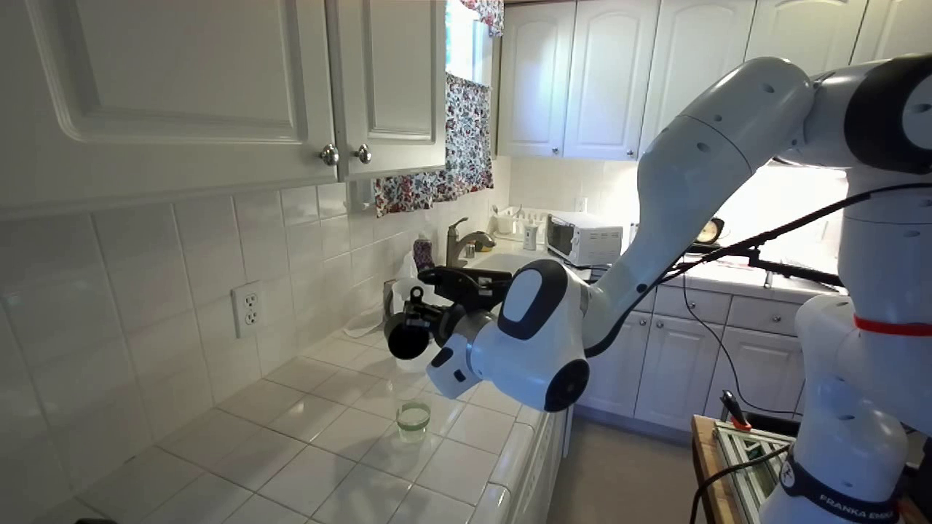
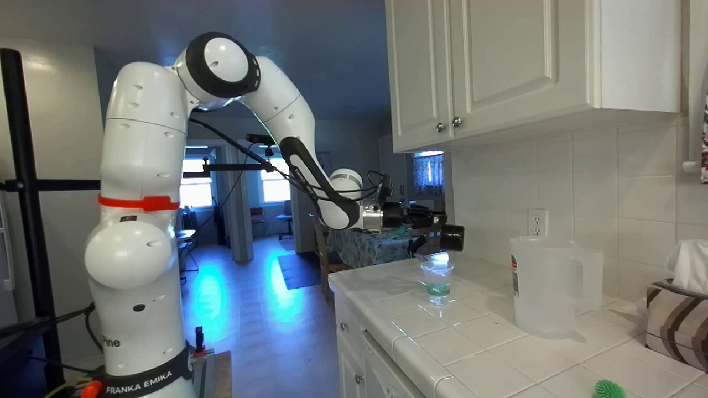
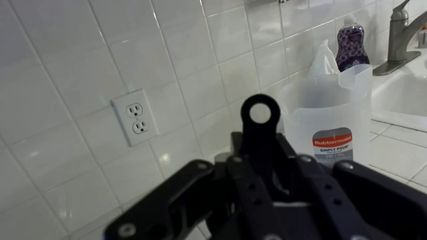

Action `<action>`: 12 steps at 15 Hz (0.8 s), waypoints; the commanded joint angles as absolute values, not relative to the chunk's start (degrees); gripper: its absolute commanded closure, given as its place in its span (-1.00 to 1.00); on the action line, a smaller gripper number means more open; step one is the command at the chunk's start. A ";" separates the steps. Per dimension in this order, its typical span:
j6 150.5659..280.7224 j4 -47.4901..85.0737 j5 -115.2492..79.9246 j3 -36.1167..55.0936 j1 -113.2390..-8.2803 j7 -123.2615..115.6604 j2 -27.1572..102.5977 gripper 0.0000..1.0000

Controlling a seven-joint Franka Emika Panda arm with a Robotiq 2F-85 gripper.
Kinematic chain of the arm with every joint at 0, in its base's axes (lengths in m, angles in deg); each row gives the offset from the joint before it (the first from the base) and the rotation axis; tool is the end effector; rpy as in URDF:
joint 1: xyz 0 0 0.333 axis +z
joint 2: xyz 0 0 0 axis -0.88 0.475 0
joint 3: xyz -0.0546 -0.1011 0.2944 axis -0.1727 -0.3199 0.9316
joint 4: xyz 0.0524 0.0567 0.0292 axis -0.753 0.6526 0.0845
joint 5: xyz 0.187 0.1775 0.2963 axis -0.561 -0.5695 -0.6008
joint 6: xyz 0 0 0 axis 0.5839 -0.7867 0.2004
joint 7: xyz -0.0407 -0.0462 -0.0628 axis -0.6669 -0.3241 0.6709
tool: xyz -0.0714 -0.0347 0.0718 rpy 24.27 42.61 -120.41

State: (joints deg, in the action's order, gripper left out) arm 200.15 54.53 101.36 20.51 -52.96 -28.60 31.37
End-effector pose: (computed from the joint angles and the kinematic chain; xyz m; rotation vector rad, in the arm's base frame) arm 0.5502 0.1097 0.3195 0.6613 1.5075 -0.2284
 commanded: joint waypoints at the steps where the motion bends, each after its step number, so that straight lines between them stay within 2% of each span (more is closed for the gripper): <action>1: 204.57 54.35 100.30 20.23 -54.20 -29.73 29.82 0.88; 12: 218.98 53.98 96.73 17.86 -57.79 -27.81 25.57 0.88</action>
